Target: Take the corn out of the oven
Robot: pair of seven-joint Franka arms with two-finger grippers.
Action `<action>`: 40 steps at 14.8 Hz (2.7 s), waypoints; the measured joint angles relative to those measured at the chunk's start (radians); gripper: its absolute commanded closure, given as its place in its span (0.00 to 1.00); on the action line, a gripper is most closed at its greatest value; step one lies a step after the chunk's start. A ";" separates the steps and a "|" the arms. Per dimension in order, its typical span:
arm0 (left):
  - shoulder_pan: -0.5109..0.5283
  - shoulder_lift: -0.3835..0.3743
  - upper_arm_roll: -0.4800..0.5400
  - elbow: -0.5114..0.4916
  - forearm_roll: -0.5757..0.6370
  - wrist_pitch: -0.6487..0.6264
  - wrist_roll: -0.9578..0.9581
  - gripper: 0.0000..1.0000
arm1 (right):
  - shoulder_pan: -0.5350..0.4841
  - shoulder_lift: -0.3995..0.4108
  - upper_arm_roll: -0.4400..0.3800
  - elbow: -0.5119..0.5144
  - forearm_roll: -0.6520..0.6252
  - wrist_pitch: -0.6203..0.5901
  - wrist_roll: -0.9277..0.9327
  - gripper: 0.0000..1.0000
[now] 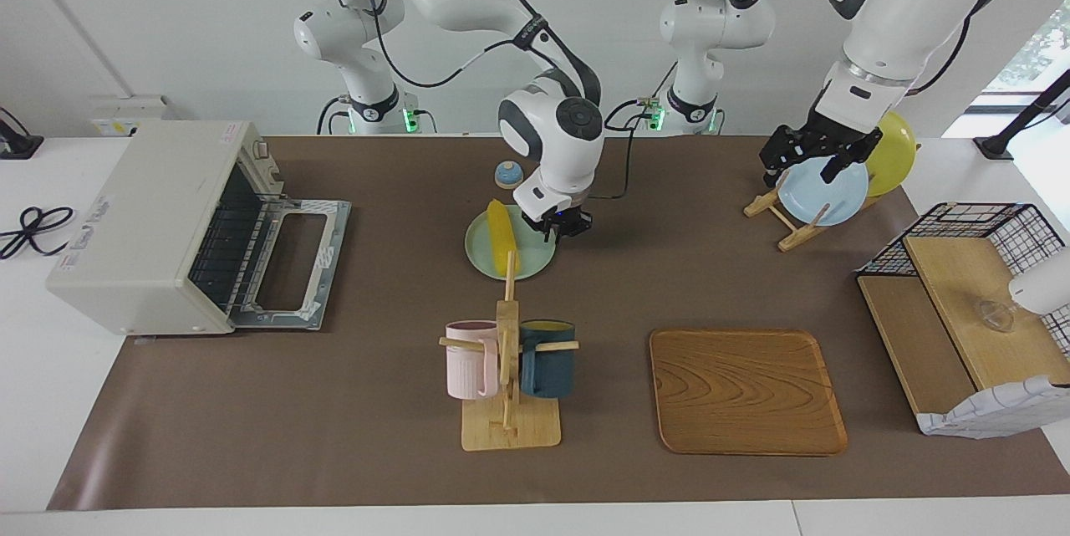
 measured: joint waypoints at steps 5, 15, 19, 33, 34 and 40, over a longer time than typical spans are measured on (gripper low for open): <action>0.000 0.001 -0.010 -0.008 0.000 0.004 0.000 0.00 | -0.079 -0.080 -0.005 0.030 -0.137 -0.173 -0.045 0.85; -0.199 0.044 -0.025 -0.062 -0.009 0.051 -0.083 0.00 | -0.394 -0.204 -0.010 -0.286 -0.245 -0.114 -0.240 1.00; -0.360 0.150 -0.029 -0.072 -0.036 0.170 -0.274 0.00 | -0.538 -0.226 -0.012 -0.399 -0.280 0.030 -0.386 1.00; -0.644 0.449 -0.027 -0.129 -0.042 0.547 -0.627 0.00 | -0.570 -0.239 0.005 -0.436 -0.336 0.049 -0.449 1.00; -0.644 0.451 -0.027 -0.130 -0.042 0.550 -0.636 0.00 | -0.570 -0.245 0.008 -0.427 -0.336 0.027 -0.467 1.00; -0.644 0.451 -0.026 -0.159 -0.042 0.624 -0.768 0.16 | -0.627 -0.406 0.013 -0.360 -0.337 -0.171 -0.644 1.00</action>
